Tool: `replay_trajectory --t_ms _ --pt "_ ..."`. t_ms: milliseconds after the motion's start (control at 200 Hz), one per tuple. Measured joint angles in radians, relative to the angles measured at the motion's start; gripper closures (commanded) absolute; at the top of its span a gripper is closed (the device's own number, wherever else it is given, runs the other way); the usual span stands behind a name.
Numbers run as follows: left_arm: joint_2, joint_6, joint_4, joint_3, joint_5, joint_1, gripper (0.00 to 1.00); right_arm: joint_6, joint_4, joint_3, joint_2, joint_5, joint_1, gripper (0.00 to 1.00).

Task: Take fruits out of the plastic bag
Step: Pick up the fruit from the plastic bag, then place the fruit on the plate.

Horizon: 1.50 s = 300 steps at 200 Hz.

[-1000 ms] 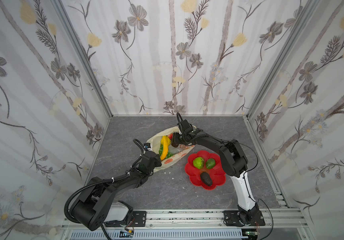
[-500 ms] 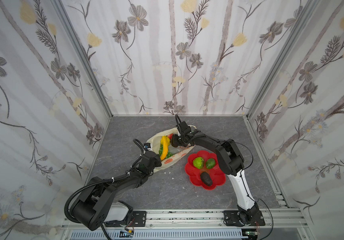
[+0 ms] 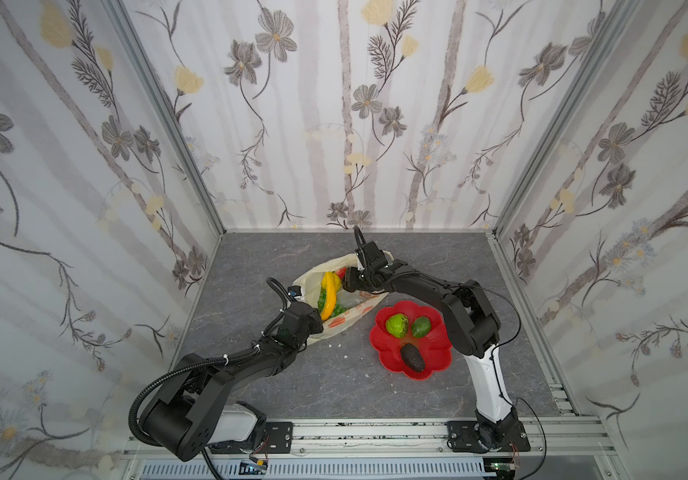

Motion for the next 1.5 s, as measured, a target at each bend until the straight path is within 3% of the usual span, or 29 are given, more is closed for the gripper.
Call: replay_trajectory --t_ms 320,570,894,1194,1499 --pt "0.000 0.000 0.000 0.000 -0.003 0.000 0.91 -0.033 0.117 -0.285 -0.259 0.027 0.041 0.43" --pt "0.005 0.000 0.001 0.000 -0.003 0.000 0.91 -0.108 0.229 -0.605 -0.562 0.053 0.107 0.46" --pt "0.005 0.000 0.000 0.000 -0.003 0.000 0.91 -0.184 0.369 -1.007 -0.922 0.221 0.135 0.45" --pt "0.006 0.000 0.001 0.000 -0.003 0.000 0.91 -0.192 0.385 -1.183 -1.112 0.412 0.150 0.48" --pt "0.018 0.000 0.001 0.000 -0.003 -0.001 0.91 -0.096 0.350 -1.327 -1.259 0.557 0.189 0.48"
